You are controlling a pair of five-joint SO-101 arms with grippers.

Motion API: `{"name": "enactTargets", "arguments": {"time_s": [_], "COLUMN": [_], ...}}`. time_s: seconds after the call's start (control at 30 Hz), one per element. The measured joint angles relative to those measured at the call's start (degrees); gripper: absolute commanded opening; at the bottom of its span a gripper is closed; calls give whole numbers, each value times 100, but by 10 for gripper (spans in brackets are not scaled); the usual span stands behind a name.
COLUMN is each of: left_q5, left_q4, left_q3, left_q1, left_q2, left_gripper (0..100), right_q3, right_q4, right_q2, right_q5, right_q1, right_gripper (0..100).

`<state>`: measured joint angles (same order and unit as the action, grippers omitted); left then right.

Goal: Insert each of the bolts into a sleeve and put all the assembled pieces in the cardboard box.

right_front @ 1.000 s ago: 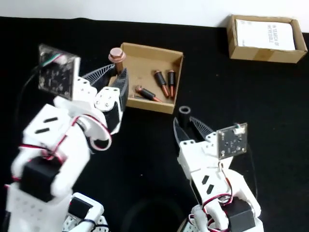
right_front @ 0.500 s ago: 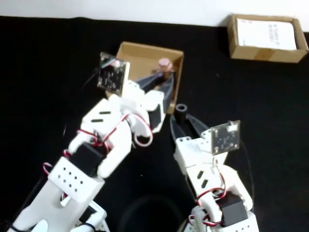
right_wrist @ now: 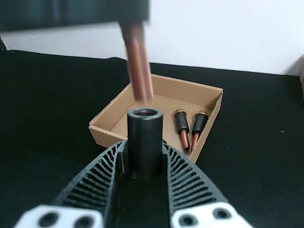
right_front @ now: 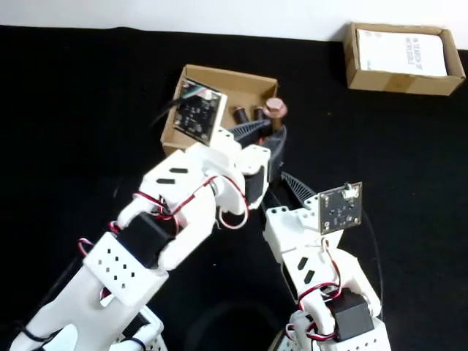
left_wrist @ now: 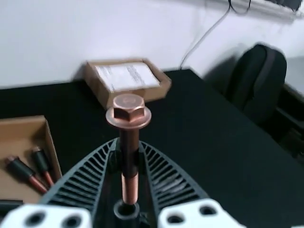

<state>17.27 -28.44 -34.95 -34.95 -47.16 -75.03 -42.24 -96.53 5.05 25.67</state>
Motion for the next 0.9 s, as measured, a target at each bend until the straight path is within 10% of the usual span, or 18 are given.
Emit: {"name": "enactTargets", "arguments": {"time_s": [0.63,0.9], "left_q5": [26,-132], "left_q4": [-53,-2145], "left_q3": [-1046,-264], "left_q1": [-18,18], "left_q2": [9,-211], "left_gripper": [12,294], "right_q3": [-9,-9], "right_q4": [9,9], "right_q2": [9,9], "right_q5": [0,-316], "right_q1": [-9,-18], "right_gripper": [8,8]}}
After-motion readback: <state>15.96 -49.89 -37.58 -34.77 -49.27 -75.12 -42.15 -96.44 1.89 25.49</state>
